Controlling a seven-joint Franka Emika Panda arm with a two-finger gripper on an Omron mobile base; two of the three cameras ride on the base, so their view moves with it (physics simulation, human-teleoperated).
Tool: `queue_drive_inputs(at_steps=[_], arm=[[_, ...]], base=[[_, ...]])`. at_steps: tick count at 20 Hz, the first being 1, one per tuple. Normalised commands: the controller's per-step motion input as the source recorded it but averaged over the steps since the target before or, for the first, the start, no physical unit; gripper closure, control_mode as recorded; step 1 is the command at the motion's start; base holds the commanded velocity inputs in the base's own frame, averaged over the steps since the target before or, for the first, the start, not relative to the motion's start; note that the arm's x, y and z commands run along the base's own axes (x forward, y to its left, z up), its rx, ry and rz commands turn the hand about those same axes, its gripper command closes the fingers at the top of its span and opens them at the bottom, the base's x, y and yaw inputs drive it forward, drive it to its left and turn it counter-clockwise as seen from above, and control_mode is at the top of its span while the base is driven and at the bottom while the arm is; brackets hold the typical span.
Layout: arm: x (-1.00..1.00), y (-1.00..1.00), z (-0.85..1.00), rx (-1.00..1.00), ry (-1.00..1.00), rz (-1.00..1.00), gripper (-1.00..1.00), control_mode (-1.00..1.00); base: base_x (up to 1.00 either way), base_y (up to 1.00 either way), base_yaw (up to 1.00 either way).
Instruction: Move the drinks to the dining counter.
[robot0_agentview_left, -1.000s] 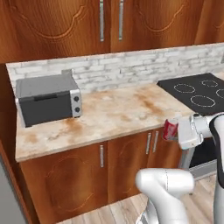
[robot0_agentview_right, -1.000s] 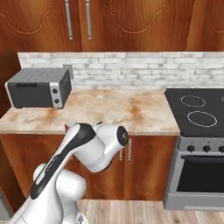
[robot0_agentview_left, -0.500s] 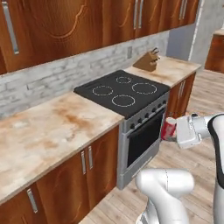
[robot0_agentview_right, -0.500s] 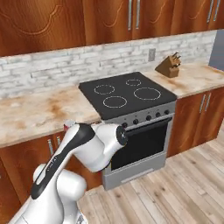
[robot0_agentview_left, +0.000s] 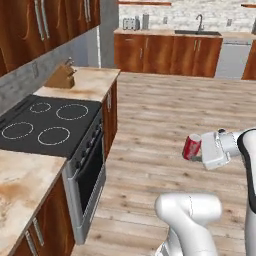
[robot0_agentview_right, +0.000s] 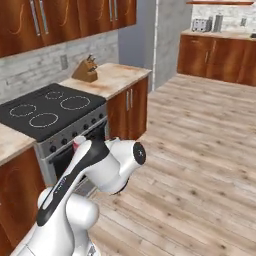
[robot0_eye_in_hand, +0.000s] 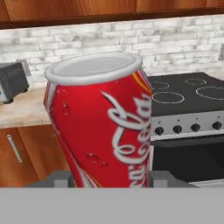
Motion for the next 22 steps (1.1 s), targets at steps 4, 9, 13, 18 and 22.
queue_drive_inputs(at_steps=[4, 9, 13, 18, 22], arm=[[0.00, 0.00, 0.00, 0.00, 0.00, 0.00, 1.00, 1.00], [0.00, 0.00, 0.00, 0.00, 0.00, 0.00, 1.00, 1.00], [0.00, 0.00, 0.00, 0.00, 0.00, 0.00, 1.00, 1.00], [0.00, 0.00, 0.00, 0.00, 0.00, 0.00, 1.00, 1.00], [0.00, 0.00, 0.00, 0.00, 0.00, 0.00, 1.00, 1.00]], base=[[0.03, -0.26, -0.87], [0.04, -0.28, -0.86], [0.11, -0.33, -0.84], [0.17, -0.35, -0.79], [0.53, -0.21, -0.68]])
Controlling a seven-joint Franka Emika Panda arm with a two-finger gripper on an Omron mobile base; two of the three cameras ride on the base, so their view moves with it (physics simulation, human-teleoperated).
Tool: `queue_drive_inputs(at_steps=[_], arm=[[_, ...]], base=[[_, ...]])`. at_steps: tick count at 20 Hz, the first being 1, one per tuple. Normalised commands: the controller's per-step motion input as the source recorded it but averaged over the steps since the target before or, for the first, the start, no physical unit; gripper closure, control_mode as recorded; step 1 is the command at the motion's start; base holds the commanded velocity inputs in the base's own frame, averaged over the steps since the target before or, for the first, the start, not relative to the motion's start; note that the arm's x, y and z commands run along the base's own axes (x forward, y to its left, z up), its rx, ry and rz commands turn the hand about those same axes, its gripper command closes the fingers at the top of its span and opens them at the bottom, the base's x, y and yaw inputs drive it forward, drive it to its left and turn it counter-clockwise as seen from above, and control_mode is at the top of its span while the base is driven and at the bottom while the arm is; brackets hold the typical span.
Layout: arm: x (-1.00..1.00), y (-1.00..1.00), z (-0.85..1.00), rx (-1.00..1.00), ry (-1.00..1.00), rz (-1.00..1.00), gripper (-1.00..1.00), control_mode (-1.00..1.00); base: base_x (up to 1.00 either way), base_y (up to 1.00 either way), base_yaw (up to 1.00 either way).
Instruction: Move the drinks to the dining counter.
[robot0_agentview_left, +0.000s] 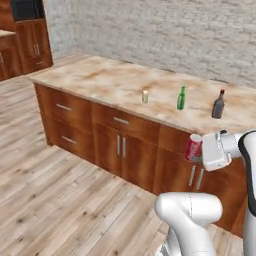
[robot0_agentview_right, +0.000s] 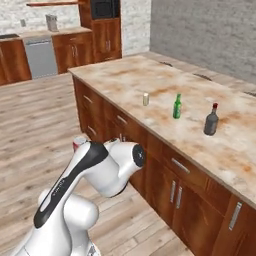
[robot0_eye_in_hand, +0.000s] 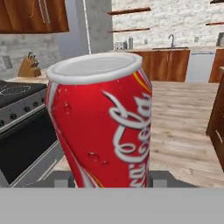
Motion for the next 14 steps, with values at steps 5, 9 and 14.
queue_drive_inputs(at_steps=[5, 9, 14], arm=[[0.00, 0.00, 0.00, 0.00, 0.00, 0.00, 1.00, 1.00], [0.00, 0.00, 0.00, 0.00, 0.00, 0.00, 1.00, 1.00], [0.00, 0.00, 0.00, 0.00, 0.00, 0.00, 1.00, 1.00]], base=[[0.78, -0.33, -0.58], [0.28, -0.67, -0.71], [0.24, -0.32, -0.74]])
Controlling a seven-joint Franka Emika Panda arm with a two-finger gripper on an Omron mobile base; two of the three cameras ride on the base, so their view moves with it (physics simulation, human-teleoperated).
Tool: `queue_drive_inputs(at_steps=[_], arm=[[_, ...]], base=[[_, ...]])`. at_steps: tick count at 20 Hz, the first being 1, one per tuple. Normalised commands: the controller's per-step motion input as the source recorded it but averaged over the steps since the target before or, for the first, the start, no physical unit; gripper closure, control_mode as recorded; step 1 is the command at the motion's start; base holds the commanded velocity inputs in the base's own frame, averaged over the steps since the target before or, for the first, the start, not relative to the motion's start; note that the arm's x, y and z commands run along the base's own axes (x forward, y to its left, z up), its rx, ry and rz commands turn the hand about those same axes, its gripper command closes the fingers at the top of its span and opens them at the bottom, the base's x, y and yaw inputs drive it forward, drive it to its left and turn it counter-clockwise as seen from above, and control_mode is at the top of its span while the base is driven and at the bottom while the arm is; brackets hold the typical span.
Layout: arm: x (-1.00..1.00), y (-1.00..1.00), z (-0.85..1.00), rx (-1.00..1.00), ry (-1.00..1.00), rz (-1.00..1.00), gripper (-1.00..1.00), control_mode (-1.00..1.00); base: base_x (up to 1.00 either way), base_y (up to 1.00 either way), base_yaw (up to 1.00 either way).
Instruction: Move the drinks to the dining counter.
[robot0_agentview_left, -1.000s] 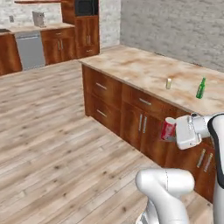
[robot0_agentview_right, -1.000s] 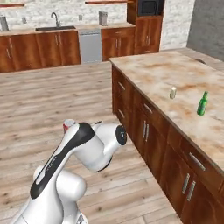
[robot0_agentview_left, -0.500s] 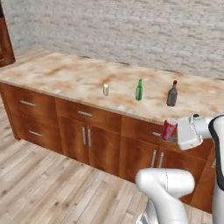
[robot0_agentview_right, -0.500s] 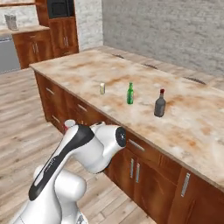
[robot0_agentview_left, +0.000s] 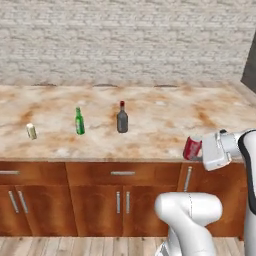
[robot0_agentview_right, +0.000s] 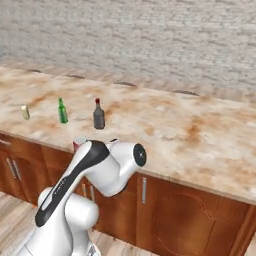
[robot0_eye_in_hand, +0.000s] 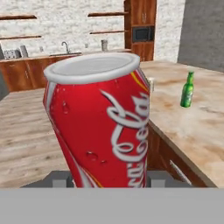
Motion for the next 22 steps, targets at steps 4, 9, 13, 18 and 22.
queue_drive_inputs(at_steps=[4, 9, 13, 18, 22], arm=[[0.00, 0.00, 0.00, 0.00, 0.00, 0.00, 1.00, 1.00], [0.00, 0.00, 0.00, 0.00, 0.00, 0.00, 1.00, 1.00], [0.00, 0.00, 0.00, 0.00, 0.00, 0.00, 1.00, 1.00], [0.00, 0.00, 0.00, 0.00, 0.00, 0.00, 1.00, 1.00], [0.00, 0.00, 0.00, 0.00, 0.00, 0.00, 1.00, 1.00]], base=[[0.57, 0.06, -0.51], [0.76, 0.12, -0.21], [0.50, 0.00, -0.10], [0.09, 0.01, -0.02], [0.01, 0.00, 0.00]])
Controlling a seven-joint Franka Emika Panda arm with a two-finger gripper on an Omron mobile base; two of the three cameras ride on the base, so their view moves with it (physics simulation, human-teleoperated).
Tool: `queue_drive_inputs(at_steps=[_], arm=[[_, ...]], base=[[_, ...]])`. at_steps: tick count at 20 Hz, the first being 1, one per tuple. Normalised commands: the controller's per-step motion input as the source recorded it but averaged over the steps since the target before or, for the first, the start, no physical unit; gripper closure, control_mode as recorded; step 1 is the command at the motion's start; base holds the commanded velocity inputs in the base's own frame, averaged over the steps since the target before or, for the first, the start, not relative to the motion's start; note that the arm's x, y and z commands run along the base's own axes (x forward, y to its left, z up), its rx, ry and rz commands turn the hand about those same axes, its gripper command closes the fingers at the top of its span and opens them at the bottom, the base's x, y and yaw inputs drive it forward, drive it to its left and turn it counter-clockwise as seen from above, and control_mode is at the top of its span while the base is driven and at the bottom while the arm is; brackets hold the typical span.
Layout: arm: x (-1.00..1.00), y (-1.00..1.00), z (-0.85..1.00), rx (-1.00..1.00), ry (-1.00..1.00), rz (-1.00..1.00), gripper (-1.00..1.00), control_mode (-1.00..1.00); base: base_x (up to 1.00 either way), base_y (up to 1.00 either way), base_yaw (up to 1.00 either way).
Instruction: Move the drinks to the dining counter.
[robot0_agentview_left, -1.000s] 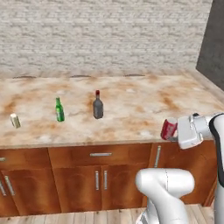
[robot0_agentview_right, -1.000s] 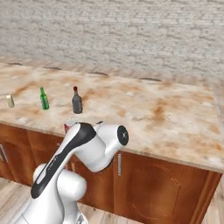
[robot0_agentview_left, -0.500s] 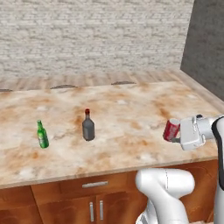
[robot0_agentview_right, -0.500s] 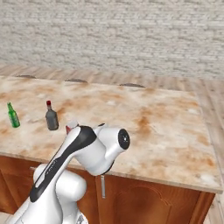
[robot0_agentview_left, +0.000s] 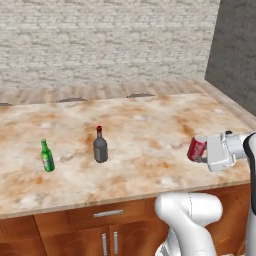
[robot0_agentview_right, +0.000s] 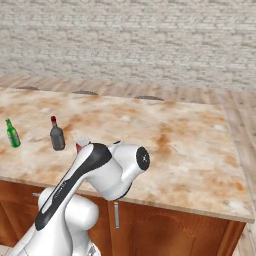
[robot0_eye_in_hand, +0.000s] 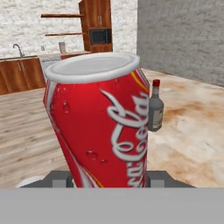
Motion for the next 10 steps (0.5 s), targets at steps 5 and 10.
queue_drive_inputs(at_steps=[5, 10], arm=[[0.00, 0.00, 0.00, 0.00, 0.00, 0.00, 1.00, 1.00], [0.00, 0.00, 0.00, 0.00, 0.00, 0.00, 1.00, 1.00]], base=[[0.27, 0.14, -0.05], [0.56, 0.43, -0.15]])
